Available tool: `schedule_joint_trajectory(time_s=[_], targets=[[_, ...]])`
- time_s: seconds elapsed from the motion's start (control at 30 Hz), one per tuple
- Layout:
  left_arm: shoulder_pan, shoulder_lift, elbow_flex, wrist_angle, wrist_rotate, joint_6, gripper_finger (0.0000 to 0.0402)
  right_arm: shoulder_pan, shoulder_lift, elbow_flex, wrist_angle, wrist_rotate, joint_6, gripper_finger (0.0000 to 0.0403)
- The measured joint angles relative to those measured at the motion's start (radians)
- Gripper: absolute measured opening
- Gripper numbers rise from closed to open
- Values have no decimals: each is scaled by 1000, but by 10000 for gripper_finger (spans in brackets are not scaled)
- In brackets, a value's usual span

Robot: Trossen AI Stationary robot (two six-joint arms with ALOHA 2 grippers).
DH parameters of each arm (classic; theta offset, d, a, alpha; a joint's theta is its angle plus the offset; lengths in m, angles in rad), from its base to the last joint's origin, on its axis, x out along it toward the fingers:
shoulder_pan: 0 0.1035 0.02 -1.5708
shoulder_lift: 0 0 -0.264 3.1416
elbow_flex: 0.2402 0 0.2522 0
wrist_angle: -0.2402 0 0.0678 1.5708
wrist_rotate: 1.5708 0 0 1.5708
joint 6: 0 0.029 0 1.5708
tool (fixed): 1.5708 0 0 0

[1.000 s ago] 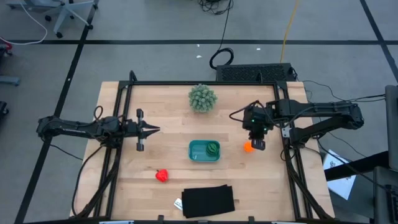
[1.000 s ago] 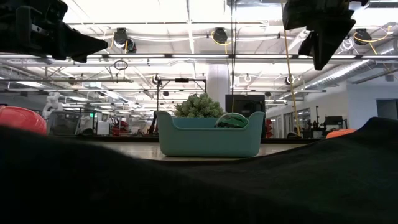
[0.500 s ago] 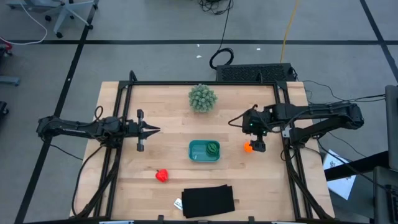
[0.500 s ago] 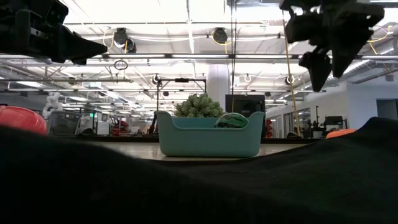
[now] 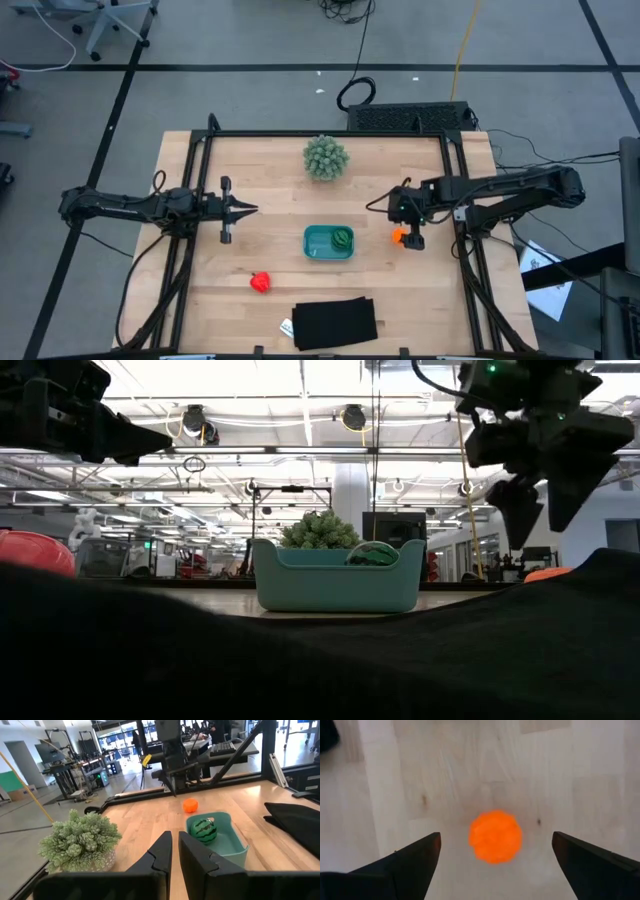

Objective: Pick and placing Produce into tupperware
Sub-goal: Put the pumpkin toy into the bin

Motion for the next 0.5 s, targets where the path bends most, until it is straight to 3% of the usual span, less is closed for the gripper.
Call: schedule_joint_trajectory(time_s=[0.17,0.5], targets=[[0,0,0,0,0,0,37,0,0,-62,86,-46,1,375],[0,0,0,-5,1,-11,37,0,0,-94,95,-46,27,375]])
